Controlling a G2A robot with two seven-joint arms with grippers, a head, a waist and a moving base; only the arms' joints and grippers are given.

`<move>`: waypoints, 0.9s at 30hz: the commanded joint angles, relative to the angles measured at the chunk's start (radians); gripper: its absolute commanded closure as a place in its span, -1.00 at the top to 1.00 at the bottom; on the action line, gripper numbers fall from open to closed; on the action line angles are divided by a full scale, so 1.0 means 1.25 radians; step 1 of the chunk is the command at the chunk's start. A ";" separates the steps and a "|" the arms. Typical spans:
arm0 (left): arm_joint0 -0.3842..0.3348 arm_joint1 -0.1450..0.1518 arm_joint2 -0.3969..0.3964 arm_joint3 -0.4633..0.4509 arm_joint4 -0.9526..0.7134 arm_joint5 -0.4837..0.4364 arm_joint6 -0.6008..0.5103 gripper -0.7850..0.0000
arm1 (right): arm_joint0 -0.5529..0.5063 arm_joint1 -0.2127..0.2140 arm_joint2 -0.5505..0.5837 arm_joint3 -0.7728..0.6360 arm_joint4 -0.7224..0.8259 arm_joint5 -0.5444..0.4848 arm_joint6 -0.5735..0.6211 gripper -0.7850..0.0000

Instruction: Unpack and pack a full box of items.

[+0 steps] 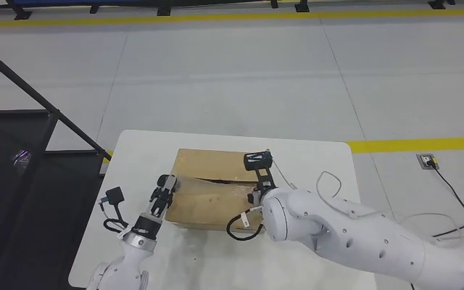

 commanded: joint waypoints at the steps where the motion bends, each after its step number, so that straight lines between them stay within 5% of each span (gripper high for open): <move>1: -0.001 0.000 -0.002 -0.002 -0.002 0.001 0.002 -1.00 | 0.001 0.009 0.005 -0.017 -0.005 0.000 0.000 -1.00; 27: -0.004 0.000 -0.017 -0.015 -0.047 0.010 -0.012 -1.00 | -0.343 0.089 0.325 -0.304 -0.228 -0.033 -0.047 -1.00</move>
